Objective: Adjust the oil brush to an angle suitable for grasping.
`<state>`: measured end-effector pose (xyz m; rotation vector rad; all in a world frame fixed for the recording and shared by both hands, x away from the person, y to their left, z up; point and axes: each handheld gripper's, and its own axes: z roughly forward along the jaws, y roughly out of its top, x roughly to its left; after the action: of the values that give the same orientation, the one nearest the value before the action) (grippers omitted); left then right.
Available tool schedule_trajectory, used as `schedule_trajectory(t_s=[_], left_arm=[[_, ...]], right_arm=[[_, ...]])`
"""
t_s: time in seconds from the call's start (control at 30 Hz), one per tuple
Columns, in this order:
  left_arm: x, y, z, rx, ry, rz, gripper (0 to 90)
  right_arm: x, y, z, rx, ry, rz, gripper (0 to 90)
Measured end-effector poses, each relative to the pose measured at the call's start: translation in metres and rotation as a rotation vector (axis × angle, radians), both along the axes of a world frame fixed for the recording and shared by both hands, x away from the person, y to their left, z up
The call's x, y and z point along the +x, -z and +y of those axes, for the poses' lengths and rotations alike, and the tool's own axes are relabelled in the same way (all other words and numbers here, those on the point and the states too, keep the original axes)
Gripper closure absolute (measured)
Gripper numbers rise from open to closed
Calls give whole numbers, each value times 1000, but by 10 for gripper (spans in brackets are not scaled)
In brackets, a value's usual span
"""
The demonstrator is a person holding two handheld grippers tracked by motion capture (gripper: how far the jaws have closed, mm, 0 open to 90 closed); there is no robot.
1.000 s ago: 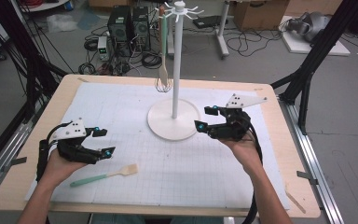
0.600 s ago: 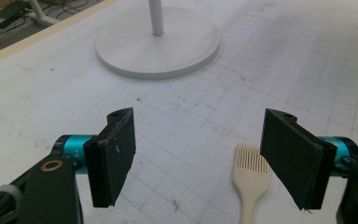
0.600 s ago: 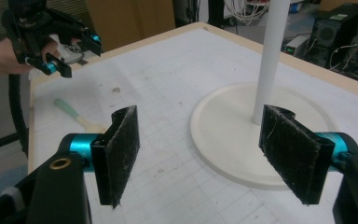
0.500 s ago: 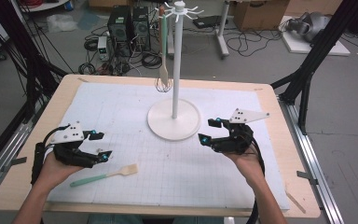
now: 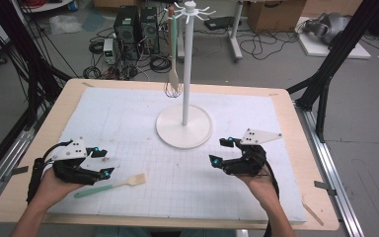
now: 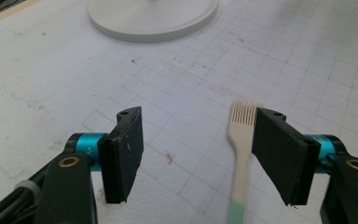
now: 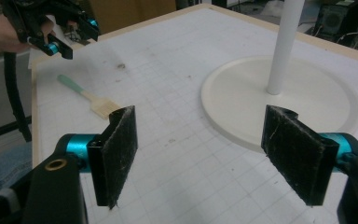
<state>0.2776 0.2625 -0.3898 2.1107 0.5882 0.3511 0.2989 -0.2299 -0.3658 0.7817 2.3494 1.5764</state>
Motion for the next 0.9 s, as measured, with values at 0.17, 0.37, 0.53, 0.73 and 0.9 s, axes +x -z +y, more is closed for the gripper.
schedule_trajectory(t_s=[0.17,0.37,0.53,0.73,0.9], left_arm=[[-3,5,1,21,10,6,379],[-2,11,2,30,23,18,421],[-2,14,2,50,26,17,420],[-3,20,2,78,51,33,454],[-2,25,1,92,68,57,478]], right_arm=[[-4,4,-3,18,7,-3,260],[-8,11,-4,16,8,2,260],[-11,14,-5,-7,11,-1,259],[-13,13,-8,-1,18,-11,259],[-14,15,-10,-5,21,-11,250]])
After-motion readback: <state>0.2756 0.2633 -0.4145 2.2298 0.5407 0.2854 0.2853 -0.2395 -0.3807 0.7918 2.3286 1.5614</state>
